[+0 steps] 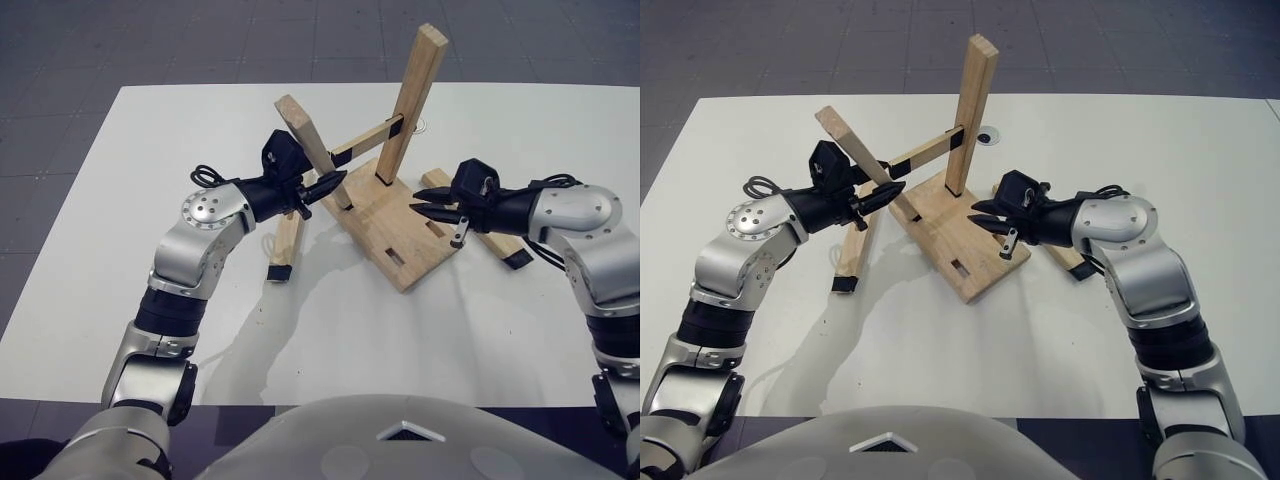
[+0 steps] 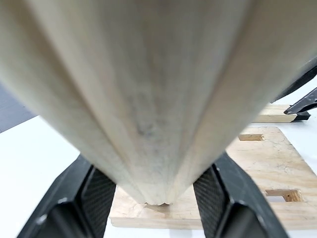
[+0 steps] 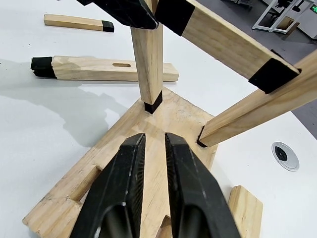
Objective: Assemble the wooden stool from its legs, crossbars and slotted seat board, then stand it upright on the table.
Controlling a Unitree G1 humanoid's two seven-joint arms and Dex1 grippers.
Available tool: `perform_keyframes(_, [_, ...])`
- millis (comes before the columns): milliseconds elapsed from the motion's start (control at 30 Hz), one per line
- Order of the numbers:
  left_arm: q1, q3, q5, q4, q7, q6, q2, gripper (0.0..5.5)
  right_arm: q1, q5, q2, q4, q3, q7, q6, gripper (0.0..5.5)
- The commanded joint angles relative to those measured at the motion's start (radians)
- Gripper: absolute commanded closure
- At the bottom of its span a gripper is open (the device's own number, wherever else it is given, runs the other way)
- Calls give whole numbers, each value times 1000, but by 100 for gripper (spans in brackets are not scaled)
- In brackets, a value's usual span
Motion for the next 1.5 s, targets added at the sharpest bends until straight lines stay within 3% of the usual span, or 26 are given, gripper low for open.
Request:
perform_keyframes(33, [128, -105, 83, 200, -23, 254, 63, 345, -63, 39, 68, -3, -65, -75, 20, 476])
perform_keyframes(367, [4, -194, 152, 340, -116, 283, 92, 345, -165, 62, 250, 11, -74, -242, 11, 493])
perform_keyframes(467, [-26, -220, 168, 373, -128, 283, 84, 345, -236, 40, 351, 80, -42, -313, -23, 537])
perform_keyframes(833, [-106, -288, 197, 488, -192, 245, 98, 345, -344, -88, 543, 418, 55, -434, -214, 540])
perform_keyframes(1000, [-128, -297, 203, 524, -203, 237, 93, 345, -352, -195, 547, 483, 106, -485, -256, 540])
perform_keyframes(1233, [-151, -318, 220, 571, -218, 228, 79, 345, -182, -271, 510, 423, 250, -417, -193, 540])
perform_keyframes(1500, [-111, -321, 216, 560, -201, 222, 70, 345, -172, -211, 542, 364, 179, -421, -131, 540])
